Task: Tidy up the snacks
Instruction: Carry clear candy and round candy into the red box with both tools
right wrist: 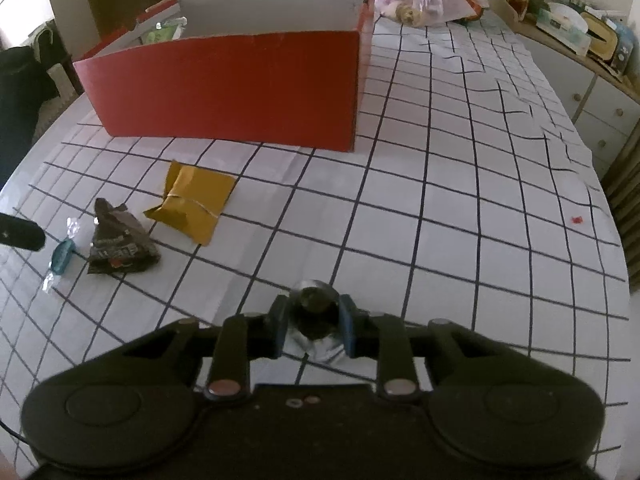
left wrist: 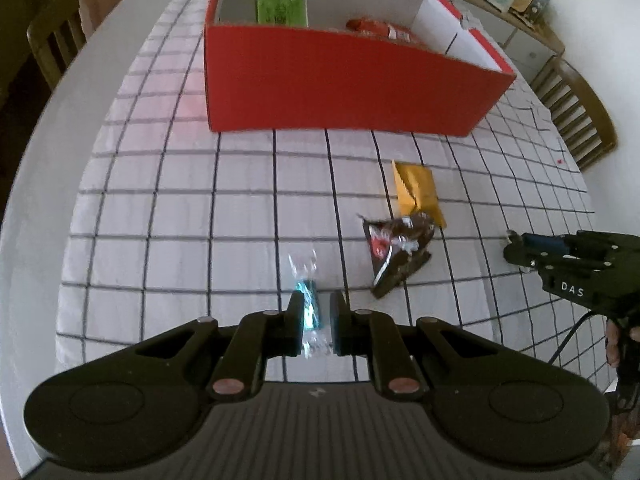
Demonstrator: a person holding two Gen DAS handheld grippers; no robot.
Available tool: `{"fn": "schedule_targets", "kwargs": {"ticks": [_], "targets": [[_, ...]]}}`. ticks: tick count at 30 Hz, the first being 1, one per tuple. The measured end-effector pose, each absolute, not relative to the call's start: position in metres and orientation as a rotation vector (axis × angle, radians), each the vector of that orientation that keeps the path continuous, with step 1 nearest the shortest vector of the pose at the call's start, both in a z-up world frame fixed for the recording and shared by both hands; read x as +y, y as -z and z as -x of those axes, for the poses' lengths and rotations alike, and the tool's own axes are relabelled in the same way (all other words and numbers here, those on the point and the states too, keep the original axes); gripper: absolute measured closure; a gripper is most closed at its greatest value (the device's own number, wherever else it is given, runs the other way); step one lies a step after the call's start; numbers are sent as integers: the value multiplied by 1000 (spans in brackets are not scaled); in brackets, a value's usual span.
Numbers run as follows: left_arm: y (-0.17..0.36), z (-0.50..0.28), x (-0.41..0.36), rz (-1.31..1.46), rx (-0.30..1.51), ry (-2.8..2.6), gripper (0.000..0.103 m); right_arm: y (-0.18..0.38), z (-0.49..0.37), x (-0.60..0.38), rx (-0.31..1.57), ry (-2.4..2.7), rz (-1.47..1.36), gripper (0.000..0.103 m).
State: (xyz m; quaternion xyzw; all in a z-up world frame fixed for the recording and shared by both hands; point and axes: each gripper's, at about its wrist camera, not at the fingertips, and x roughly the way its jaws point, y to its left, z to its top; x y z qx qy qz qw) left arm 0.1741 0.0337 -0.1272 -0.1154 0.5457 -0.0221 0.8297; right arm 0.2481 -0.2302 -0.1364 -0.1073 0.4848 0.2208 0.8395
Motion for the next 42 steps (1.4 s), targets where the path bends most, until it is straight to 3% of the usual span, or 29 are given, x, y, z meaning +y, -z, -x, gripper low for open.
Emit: {"fn": "schedule_targets", "kwargs": {"ticks": [6, 15, 17, 20, 30, 42], "targets": [[140, -174, 30, 235, 1182, 7, 76, 132, -242, -229, 1021, -482, 207, 79], [144, -181, 13, 153, 1164, -36, 74, 129, -239, -232, 1016, -481, 190, 79], [144, -181, 9, 131, 1159, -47, 76, 129, -238, -233, 1015, -480, 189, 79], [145, -181, 10, 124, 1151, -53, 91, 129, -239, -233, 1014, -479, 188, 79], [141, -171, 19, 212, 1119, -62, 91, 122, -236, -232, 997, -486, 176, 79], [104, -160, 28, 262, 1019, -69, 91, 75, -228, -217, 893, -548, 170, 79]]}}
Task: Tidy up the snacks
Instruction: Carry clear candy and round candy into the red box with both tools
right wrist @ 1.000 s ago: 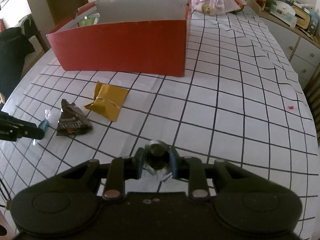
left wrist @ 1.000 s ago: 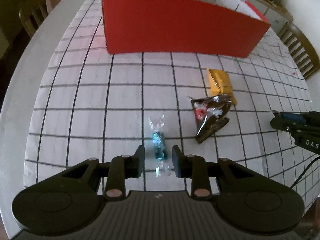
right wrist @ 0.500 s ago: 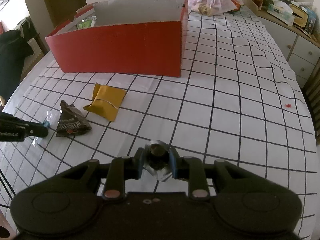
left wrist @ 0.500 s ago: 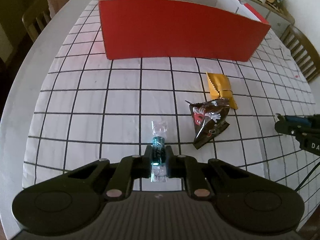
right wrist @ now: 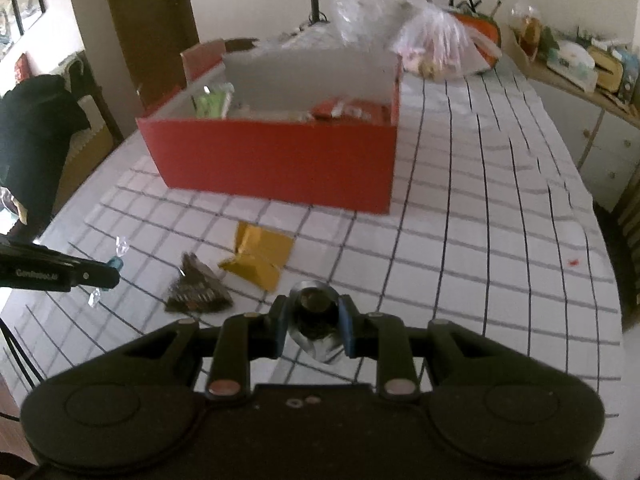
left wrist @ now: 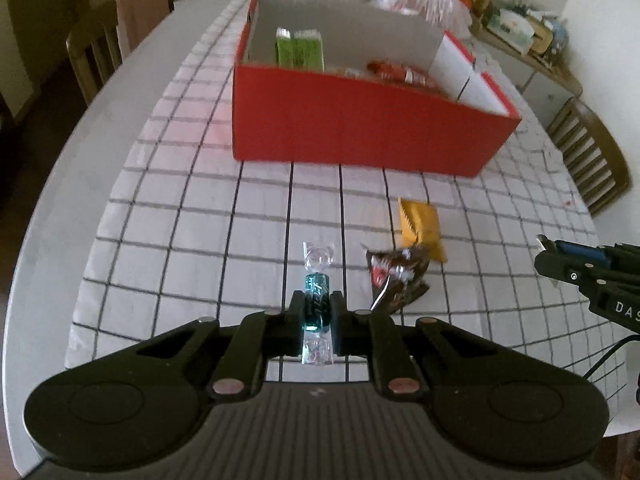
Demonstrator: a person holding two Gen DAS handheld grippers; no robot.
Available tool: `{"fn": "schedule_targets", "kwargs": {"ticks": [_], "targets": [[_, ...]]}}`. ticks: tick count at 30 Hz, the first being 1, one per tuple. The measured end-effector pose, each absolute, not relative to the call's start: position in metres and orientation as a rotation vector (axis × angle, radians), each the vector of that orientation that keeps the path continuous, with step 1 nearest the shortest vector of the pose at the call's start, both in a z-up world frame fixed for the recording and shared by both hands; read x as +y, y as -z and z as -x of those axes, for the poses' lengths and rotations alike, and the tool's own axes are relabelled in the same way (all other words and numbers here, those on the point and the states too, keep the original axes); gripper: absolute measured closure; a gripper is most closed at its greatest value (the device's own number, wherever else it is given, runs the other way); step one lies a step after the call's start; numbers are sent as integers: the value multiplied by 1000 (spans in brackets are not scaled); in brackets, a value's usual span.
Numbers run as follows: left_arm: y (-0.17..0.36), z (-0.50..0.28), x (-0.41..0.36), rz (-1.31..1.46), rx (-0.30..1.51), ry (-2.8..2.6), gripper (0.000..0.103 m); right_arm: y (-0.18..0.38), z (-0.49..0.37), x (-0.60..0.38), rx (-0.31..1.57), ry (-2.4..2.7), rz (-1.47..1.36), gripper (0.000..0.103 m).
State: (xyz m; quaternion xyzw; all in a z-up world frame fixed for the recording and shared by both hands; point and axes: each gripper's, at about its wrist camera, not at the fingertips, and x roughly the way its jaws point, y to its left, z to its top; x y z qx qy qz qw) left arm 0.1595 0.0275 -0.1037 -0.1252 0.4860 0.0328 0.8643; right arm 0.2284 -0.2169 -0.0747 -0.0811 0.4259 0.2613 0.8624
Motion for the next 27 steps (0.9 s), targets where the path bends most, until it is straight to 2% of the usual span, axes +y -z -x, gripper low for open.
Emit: {"fn": "schedule_targets", "kwargs": {"ticks": [17, 27], "targets": [[31, -215, 35, 218, 844, -86, 91, 10, -292, -177, 739, -606, 223, 79], [23, -276, 44, 191, 854, -125, 91, 8, -353, -150, 757, -606, 236, 79]]}}
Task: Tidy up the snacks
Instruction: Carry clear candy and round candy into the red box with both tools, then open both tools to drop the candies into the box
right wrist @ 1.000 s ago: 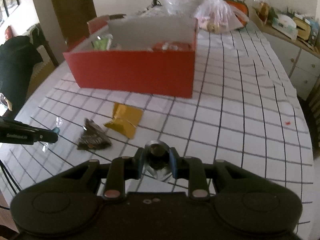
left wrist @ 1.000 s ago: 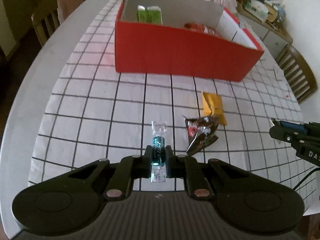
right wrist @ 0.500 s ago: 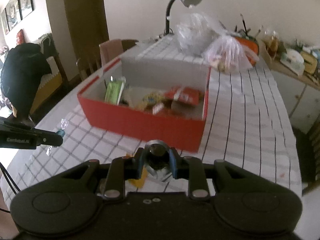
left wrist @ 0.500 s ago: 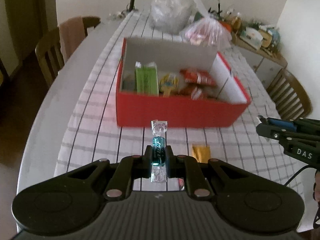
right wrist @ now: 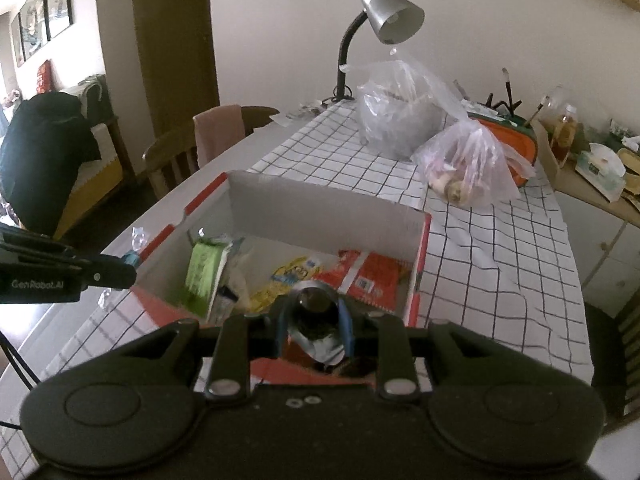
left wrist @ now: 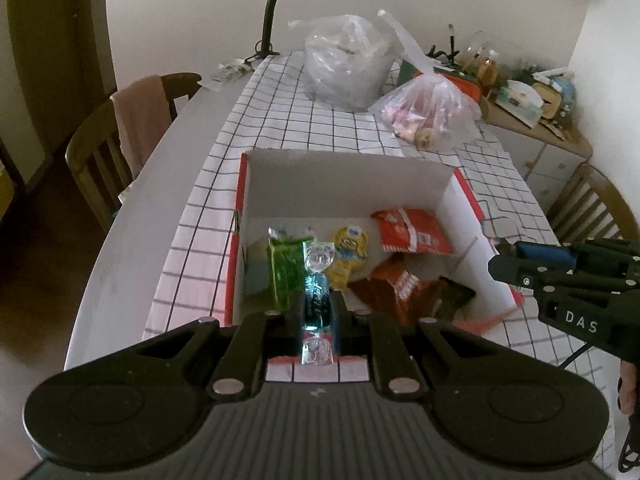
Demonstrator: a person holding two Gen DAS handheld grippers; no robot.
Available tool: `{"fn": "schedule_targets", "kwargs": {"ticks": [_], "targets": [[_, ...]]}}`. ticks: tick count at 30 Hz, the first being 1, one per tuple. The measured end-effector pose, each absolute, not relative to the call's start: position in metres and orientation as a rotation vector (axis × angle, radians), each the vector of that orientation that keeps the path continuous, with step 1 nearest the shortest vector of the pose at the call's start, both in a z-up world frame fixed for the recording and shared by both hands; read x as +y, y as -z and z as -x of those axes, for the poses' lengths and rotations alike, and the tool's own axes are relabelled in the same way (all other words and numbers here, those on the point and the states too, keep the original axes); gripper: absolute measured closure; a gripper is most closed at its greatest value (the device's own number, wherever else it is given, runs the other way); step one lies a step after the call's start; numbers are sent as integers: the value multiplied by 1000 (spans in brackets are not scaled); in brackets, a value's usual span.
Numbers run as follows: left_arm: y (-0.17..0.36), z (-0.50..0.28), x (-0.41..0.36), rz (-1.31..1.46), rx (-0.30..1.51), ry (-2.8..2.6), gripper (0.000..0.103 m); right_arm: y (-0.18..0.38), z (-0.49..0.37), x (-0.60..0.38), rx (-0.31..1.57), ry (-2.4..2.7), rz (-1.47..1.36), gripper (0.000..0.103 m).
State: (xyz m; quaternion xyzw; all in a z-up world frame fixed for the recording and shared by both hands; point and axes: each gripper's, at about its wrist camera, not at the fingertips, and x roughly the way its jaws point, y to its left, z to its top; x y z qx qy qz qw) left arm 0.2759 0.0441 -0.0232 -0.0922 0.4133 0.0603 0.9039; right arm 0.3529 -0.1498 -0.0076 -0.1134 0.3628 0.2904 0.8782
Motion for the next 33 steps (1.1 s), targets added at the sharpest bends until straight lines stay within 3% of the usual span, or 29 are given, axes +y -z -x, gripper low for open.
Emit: {"fn": "schedule_targets", "kwargs": {"ticks": [14, 33], "targets": [[63, -344, 48, 186, 987, -127, 91, 57, -419, -133, 920, -569, 237, 79], [96, -365, 37, 135, 1087, -99, 91, 88, -425, -120, 984, -587, 282, 73]]}}
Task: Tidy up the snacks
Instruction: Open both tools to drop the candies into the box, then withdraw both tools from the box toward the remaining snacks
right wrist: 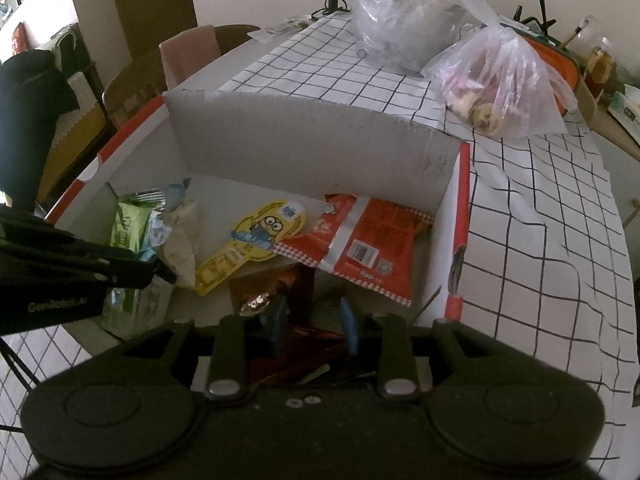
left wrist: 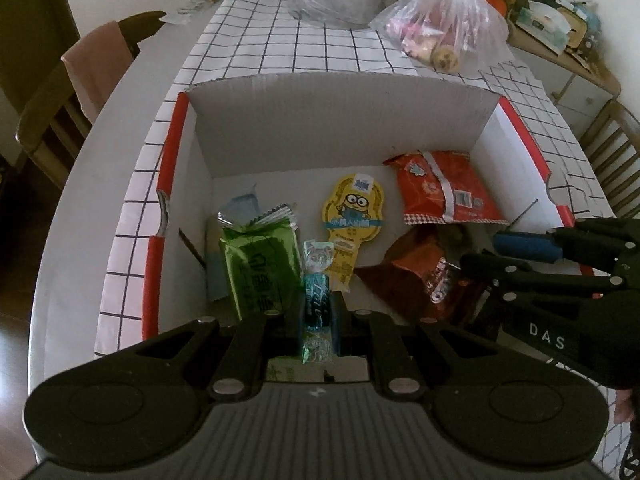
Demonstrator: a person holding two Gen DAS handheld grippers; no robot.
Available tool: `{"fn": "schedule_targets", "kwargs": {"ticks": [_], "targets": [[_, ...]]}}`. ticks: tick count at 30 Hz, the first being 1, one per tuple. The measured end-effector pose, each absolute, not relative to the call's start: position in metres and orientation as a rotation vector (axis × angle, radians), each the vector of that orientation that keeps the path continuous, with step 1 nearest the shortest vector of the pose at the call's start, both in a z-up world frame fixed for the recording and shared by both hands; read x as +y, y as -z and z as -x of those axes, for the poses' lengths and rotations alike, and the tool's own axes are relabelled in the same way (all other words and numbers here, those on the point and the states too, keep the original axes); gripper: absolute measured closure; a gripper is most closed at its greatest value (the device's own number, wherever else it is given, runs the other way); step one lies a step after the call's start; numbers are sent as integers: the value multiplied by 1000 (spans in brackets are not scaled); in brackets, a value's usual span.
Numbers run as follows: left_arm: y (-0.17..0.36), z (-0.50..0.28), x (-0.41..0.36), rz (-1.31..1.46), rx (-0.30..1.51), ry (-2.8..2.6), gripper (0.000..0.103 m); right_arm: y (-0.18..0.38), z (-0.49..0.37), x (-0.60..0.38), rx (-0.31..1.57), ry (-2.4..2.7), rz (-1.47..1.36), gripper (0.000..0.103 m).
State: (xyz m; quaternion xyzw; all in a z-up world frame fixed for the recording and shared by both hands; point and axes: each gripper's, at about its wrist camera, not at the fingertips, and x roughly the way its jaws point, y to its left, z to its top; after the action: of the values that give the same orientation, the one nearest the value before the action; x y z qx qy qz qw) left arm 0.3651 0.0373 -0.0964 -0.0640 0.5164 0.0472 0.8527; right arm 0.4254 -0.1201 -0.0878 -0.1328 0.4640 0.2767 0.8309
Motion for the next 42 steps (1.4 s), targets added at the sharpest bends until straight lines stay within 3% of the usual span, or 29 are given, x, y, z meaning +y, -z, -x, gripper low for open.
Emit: {"fn": "schedule_targets", "kwargs": {"ticks": [8, 13, 24, 26, 28, 30, 42], "targets": [[86, -352, 38, 135, 1059, -83, 89, 75, -414, -127, 967, -589, 239, 66], [73, -335, 37, 132, 1024, -60, 80, 59, -401, -133, 939, -590, 206, 61], [41, -288, 31, 118, 940, -29, 74, 26, -355, -147, 873, -601, 152, 48], [36, -280, 30, 115, 926, -25, 70, 21, -346, -150, 858, -603, 146, 44], [30, -270, 28, 111, 904, -22, 52, 16, -338, -153, 848, -604, 135, 39], [25, -261, 27, 111, 877, -24, 46, 12, -330, -156, 838, -606, 128, 38], [16, -215, 20, 100, 815, -29, 31, 2, -291, -171, 815, -621, 95, 8]]}}
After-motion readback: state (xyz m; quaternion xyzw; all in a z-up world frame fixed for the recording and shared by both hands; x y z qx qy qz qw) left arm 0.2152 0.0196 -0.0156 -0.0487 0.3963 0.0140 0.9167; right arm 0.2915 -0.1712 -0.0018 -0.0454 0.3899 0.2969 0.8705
